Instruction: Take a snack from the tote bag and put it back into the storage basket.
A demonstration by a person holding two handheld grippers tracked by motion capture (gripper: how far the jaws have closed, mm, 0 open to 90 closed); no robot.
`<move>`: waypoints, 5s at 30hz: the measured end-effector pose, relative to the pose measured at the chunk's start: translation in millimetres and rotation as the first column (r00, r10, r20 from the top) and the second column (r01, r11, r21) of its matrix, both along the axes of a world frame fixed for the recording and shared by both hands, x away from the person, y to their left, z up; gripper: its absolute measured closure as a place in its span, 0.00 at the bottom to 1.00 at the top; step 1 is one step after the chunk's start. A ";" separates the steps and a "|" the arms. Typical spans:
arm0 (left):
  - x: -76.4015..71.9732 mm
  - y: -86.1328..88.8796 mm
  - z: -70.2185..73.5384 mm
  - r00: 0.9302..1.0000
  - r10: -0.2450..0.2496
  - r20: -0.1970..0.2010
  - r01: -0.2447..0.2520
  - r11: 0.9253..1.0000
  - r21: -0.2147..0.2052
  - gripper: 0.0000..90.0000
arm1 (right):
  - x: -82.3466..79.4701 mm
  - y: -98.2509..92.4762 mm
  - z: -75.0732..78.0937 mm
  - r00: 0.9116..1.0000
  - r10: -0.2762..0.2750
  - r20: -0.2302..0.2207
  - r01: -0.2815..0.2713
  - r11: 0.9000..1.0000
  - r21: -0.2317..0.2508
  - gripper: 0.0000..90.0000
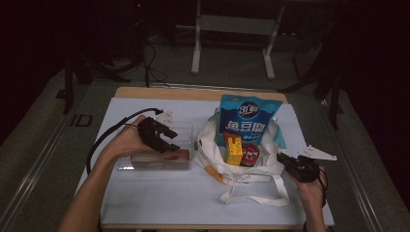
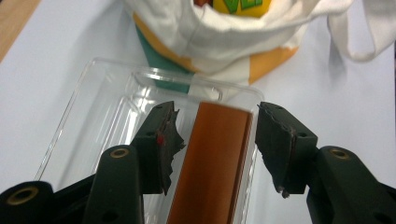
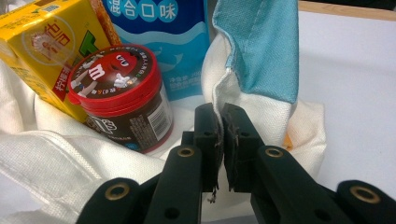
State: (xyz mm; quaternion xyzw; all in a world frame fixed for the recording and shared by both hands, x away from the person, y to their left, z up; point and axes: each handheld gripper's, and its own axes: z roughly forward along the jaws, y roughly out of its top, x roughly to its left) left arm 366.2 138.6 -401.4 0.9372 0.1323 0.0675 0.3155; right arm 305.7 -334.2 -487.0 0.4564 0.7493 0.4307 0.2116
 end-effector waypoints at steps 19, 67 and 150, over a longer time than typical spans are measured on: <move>-2.9 -32.7 0.4 1.000 -0.011 0.011 0.012 0.996 -0.092 0.55 | -0.1 -0.2 0.3 1.000 0.001 0.004 -0.001 1.000 -0.002 0.94; 0.5 -97.1 -5.8 0.997 -0.009 0.074 0.016 0.995 -0.102 0.53 | -0.1 -0.1 0.7 1.000 0.010 0.008 -0.010 1.000 -0.007 0.92; 23.5 -189.6 -60.9 0.997 -0.076 -0.009 0.076 0.995 0.070 0.32 | 0.1 0.9 0.9 1.000 0.025 0.006 -0.025 1.000 -0.010 0.91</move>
